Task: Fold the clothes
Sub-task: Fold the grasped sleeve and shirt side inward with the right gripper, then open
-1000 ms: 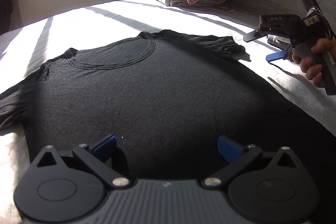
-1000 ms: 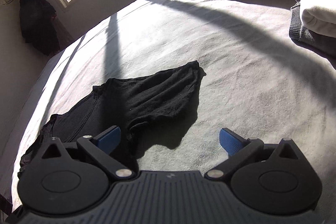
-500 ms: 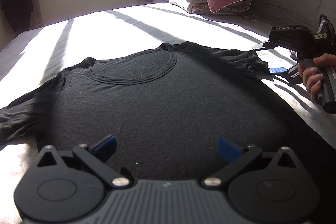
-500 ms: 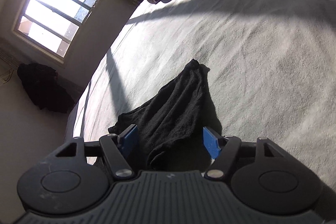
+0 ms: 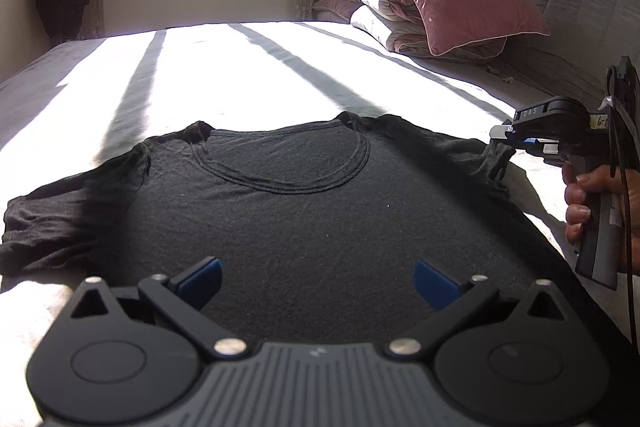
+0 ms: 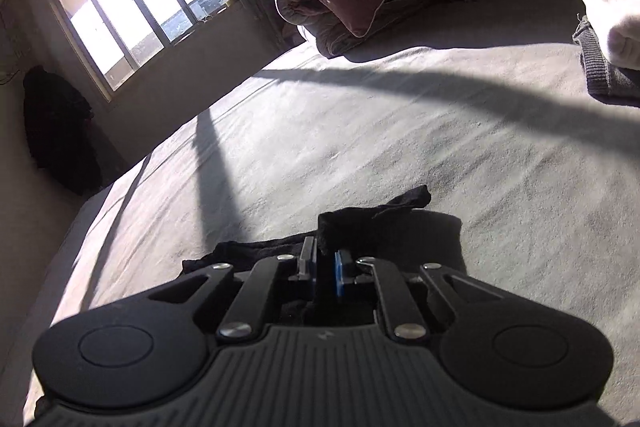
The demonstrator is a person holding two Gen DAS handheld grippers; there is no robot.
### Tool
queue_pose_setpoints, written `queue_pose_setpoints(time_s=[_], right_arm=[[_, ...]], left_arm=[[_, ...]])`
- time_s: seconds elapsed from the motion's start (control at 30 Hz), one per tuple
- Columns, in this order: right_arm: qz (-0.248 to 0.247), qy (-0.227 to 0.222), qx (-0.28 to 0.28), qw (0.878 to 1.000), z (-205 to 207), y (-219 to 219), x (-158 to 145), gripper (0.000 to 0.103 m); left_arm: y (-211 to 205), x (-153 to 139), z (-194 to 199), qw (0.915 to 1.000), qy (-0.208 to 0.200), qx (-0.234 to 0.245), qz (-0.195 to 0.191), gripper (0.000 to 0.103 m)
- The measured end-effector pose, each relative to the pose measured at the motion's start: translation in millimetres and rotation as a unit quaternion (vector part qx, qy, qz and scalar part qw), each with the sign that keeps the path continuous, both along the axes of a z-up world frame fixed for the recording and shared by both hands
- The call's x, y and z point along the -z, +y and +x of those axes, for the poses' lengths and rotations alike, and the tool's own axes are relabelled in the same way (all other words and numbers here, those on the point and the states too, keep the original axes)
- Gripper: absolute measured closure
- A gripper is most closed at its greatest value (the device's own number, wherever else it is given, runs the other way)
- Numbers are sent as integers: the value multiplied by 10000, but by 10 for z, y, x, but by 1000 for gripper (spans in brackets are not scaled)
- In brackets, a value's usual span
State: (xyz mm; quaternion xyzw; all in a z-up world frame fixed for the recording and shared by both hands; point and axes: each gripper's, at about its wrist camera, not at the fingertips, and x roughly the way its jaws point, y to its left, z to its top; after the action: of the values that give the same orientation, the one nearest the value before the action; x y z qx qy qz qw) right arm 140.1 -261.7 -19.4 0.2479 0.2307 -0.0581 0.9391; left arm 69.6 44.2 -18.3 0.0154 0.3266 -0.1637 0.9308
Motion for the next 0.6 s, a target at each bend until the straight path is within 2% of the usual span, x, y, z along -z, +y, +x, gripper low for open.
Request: queue_pose_setpoints(time_s=[0.1,0.2,0.33,0.5,0.57,0.6], right_arm=[[-766,-172,-600,9951,19,271,-64,92],[-1447,-257,-1244,9813,41,543,-66,92],[-2340,-39,-2155,9480,69,885,74,92],[-3346,235,-2825,8987,23,1161,346,92],[-3559,126,-2875,8891,-31,1183,407,91],[-3545,80,-2877,8897,-48,1173,414,89]], left_arm=[[24,-16,8,10000,13,-13,-64,1],[53,-16,26,9999,60,-45,-120,1],[63,17,46,9997,170,-23,-163,1],[48,-23,95,9991,229,133,-335,1],[34,-88,204,9981,269,198,-510,1],[20,-121,276,9976,289,232,-577,1]])
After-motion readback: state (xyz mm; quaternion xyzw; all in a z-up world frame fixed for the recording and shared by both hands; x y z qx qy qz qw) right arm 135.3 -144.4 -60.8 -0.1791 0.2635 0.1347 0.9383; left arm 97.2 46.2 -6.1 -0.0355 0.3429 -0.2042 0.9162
